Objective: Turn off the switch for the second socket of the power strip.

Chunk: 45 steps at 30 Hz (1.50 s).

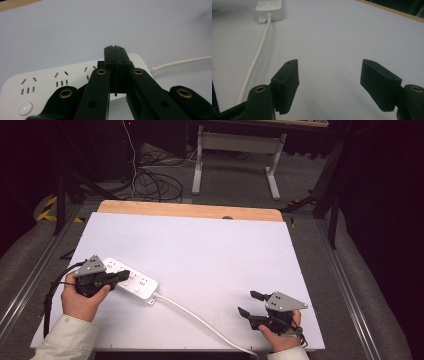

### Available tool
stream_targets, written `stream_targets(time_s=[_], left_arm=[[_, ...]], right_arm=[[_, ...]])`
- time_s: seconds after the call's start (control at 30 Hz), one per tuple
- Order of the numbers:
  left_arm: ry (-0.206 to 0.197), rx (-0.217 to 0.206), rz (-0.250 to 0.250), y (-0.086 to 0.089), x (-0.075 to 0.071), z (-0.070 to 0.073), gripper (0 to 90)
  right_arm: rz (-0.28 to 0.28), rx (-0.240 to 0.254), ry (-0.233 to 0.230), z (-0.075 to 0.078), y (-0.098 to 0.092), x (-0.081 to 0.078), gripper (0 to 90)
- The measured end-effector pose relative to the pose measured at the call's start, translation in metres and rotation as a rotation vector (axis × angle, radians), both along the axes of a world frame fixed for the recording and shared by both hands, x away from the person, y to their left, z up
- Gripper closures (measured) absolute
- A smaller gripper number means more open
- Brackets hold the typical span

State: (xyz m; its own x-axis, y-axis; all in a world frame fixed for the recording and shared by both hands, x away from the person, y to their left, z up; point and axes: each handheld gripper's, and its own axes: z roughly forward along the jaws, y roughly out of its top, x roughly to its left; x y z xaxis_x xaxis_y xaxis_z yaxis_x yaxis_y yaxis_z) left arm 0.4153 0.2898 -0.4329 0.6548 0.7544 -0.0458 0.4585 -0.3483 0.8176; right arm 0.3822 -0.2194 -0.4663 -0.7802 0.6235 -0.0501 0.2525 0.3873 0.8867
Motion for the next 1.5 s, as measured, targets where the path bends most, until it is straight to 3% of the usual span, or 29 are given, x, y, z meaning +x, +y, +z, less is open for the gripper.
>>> stream_targets(time_s=[0.07,0.1,0.17,0.5,0.9,1.17,1.5], left_arm=[[0.039,0.001,0.017,-0.001,0.002,-0.002,90.0],[0.039,0.001,0.017,-0.001,0.002,-0.002,90.0],[0.06,0.034,0.025,-0.001,0.004,-0.003,90.0],[0.094,0.12,0.023,-0.003,0.011,-0.007,90.0],[0.162,0.157,0.027,-0.006,0.016,-0.013,90.0],[0.173,0.186,0.033,-0.006,0.019,-0.015,90.0],[0.185,0.185,0.03,-0.005,0.021,-0.018,90.0]], right_arm=[[0.0,-0.001,-0.001,0.0,0.0,0.0,31.6],[0.002,-0.004,-0.001,0.0,0.0,0.0,31.6],[0.001,-0.005,-0.002,0.0,0.0,0.0,31.6],[0.001,-0.009,-0.001,0.0,0.001,0.0,31.6],[0.005,-0.011,0.0,-0.001,0.001,0.0,31.6],[0.006,-0.012,0.001,-0.001,0.001,0.0,31.6],[0.007,-0.014,0.004,-0.001,0.001,0.0,31.6]])
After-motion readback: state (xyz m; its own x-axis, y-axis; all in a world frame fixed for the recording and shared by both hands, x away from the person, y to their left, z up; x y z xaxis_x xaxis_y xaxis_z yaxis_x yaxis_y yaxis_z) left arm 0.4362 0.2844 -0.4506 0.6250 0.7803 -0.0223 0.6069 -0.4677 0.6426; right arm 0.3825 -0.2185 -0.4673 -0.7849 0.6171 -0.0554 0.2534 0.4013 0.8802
